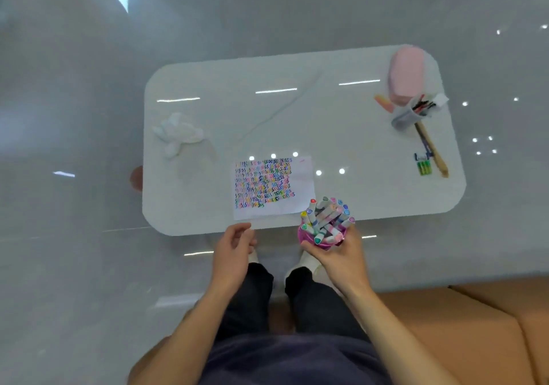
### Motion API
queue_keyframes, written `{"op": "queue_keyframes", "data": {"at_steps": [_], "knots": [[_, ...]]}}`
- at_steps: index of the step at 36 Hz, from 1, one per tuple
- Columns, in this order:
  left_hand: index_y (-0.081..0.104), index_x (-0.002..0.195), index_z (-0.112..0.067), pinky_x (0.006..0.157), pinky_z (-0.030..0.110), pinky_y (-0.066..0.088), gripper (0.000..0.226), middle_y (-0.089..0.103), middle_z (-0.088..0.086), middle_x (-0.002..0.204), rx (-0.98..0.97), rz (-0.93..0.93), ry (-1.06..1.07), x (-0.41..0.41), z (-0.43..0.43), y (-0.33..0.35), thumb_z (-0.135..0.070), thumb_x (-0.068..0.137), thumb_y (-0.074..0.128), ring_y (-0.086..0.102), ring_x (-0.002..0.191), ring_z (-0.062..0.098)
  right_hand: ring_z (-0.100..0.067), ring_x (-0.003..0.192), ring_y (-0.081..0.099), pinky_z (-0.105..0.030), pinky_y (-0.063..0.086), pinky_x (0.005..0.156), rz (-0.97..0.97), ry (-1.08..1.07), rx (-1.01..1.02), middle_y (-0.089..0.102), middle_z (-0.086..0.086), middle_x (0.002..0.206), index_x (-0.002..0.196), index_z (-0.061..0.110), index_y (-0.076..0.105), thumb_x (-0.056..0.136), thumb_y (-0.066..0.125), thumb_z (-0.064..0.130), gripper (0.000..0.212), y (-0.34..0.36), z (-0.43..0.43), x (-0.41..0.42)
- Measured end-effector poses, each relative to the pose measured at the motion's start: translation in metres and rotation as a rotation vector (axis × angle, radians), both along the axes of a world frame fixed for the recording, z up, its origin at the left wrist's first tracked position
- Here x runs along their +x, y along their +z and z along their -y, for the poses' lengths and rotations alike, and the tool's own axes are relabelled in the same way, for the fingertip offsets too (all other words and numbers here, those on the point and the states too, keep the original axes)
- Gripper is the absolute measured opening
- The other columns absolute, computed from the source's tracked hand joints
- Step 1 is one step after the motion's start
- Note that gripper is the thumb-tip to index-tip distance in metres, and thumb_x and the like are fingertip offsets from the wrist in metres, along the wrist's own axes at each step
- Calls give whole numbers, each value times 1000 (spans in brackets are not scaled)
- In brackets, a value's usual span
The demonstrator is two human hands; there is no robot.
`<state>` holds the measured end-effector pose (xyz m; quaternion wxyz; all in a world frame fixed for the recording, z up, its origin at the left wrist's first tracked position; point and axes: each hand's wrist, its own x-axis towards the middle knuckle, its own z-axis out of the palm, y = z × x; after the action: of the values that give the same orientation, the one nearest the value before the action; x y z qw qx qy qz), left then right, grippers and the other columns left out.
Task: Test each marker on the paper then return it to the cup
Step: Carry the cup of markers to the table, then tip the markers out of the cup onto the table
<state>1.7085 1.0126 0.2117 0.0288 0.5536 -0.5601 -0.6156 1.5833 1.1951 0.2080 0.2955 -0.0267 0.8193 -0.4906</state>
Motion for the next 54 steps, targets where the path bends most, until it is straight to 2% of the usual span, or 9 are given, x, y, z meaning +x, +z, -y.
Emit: {"op": "queue_keyframes", "data": {"at_steps": [11, 19, 23, 29, 34, 37, 42, 49, 54], "knots": [[64, 108, -27, 84, 37, 57, 16, 70, 7, 104, -43, -27, 93, 23, 5, -56, -14, 100, 58, 70, 88, 17, -16, 118, 68, -45, 58, 99, 32, 143, -15, 70, 2, 123, 125, 29, 66, 62, 95, 43, 71, -63, 43, 7], [61, 123, -37, 94, 30, 56, 55, 68, -11, 117, -93, -52, -74, 16, 7, -148, 7, 90, 58, 65, 106, 5, -20, 126, 60, -45, 56, 101, -22, 215, -81, 65, 7, 127, 125, 46, 61, 63, 93, 53, 70, -147, 89, 29], [55, 136, -37, 94, 32, 56, 56, 64, -13, 131, -130, -124, -146, 18, 9, -198, -10, 90, 73, 66, 110, 9, -18, 125, 60, -45, 57, 99, -38, 237, -122, 65, 8, 124, 124, 39, 61, 59, 95, 47, 74, -192, 99, 35], [49, 141, -34, 106, 35, 49, 74, 58, -13, 137, -199, -174, -182, 27, 9, -243, -17, 78, 84, 56, 126, 8, -21, 117, 63, -47, 58, 93, -109, 245, -142, 60, 20, 113, 112, 58, 56, 53, 95, 55, 71, -234, 105, 40], [55, 134, -27, 103, 46, 51, 71, 67, -7, 128, -264, -245, -123, 30, 11, -279, -10, 73, 87, 63, 120, 13, -8, 113, 55, -38, 53, 93, -184, 304, -171, 61, 17, 110, 119, 38, 63, 52, 93, 54, 75, -271, 110, 51], [60, 125, -30, 97, 33, 53, 66, 71, -12, 119, -356, -273, -102, 36, 16, -290, -23, 68, 91, 66, 113, 9, -5, 115, 53, -29, 50, 94, -192, 368, -193, 61, 17, 114, 126, 38, 63, 53, 89, 60, 81, -287, 114, 54], [61, 119, -31, 96, 37, 54, 63, 72, -12, 113, -486, -307, -37, 56, 35, -305, -28, 65, 95, 67, 109, 10, 2, 128, 54, -18, 49, 100, -88, 501, -285, 57, 17, 141, 152, 40, 44, 60, 92, 63, 106, -294, 112, 55], [58, 116, -37, 92, 43, 58, 63, 70, -20, 110, -596, -265, 108, 86, 71, -308, -38, 62, 92, 68, 104, 3, -1, 126, 54, -25, 44, 108, -399, 441, -167, 60, 14, 136, 144, 29, 56, 91, 80, 35, 59, -311, 94, 61], [59, 115, -35, 88, 26, 58, 61, 69, -21, 104, -592, -256, 165, 91, 85, -311, -21, 67, 93, 68, 96, -4, -15, 131, 48, -23, 34, 111, -611, 493, -41, 61, 4, 137, 142, 19, 60, 93, 76, 24, 51, -326, 97, 65]]}}
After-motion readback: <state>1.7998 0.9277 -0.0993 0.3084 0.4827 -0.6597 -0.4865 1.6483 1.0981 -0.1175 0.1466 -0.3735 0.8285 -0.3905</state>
